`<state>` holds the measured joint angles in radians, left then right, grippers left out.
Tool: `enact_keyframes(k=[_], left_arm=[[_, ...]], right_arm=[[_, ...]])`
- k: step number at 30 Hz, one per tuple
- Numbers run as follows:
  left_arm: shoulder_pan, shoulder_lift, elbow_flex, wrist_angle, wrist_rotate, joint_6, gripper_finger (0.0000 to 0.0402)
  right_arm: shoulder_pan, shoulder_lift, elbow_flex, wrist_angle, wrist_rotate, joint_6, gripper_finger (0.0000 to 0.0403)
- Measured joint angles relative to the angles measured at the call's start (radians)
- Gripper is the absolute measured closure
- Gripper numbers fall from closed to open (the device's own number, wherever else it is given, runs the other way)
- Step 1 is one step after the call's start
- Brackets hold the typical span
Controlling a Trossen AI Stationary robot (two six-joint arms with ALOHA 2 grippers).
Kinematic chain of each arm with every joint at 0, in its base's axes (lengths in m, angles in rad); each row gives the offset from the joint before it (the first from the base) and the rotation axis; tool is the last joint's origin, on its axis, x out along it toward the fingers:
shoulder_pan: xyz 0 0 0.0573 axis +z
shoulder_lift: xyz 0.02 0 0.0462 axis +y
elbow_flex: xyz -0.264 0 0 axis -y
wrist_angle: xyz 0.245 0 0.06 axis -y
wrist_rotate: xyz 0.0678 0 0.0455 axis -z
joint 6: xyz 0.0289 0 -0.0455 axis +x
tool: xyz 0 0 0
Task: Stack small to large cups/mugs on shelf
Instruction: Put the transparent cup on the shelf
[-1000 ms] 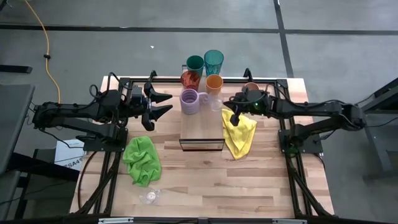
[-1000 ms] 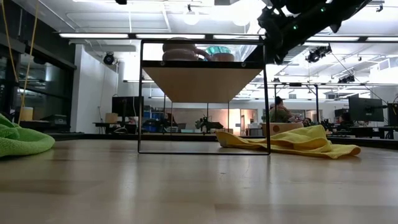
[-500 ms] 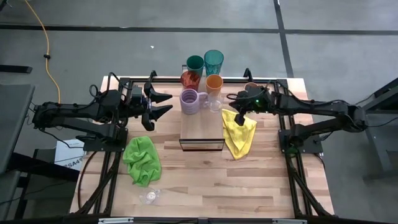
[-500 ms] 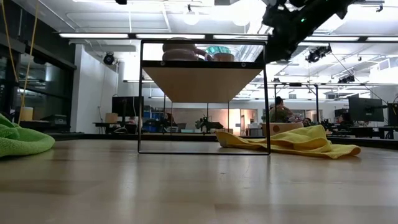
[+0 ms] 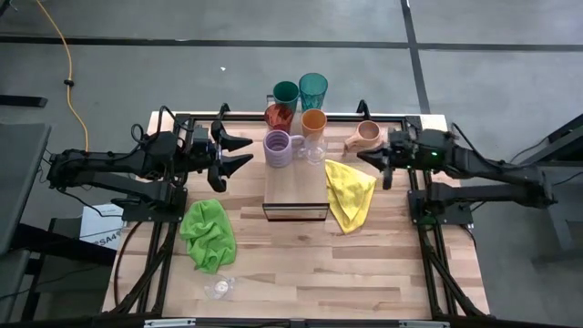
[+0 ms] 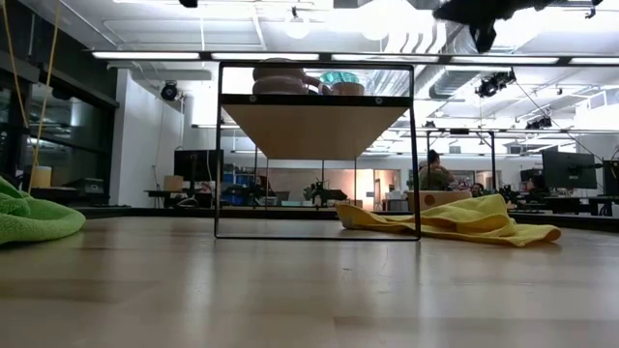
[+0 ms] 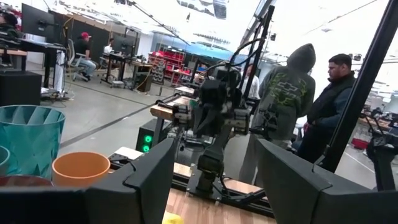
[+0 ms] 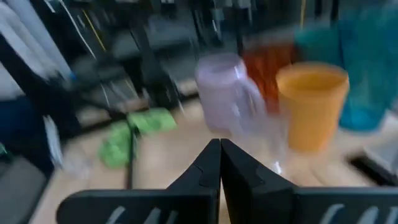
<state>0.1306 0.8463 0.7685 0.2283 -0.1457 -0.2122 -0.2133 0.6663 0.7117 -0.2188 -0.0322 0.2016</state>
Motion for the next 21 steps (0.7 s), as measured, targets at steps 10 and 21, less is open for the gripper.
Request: enact_keyframes(k=[10,21], left_arm=[[0.0,0.0,0.0,-0.002,-0.006,0.002,0.0191],[0.0,0.0,0.0,0.0,-0.016,0.002,0.0191]], right_arm=[[0.007,-0.033,-0.039,0.192,-0.004,-0.067,0.0402],[0.007,-0.033,-0.039,0.205,-0.004,-0.051,0.0402]])
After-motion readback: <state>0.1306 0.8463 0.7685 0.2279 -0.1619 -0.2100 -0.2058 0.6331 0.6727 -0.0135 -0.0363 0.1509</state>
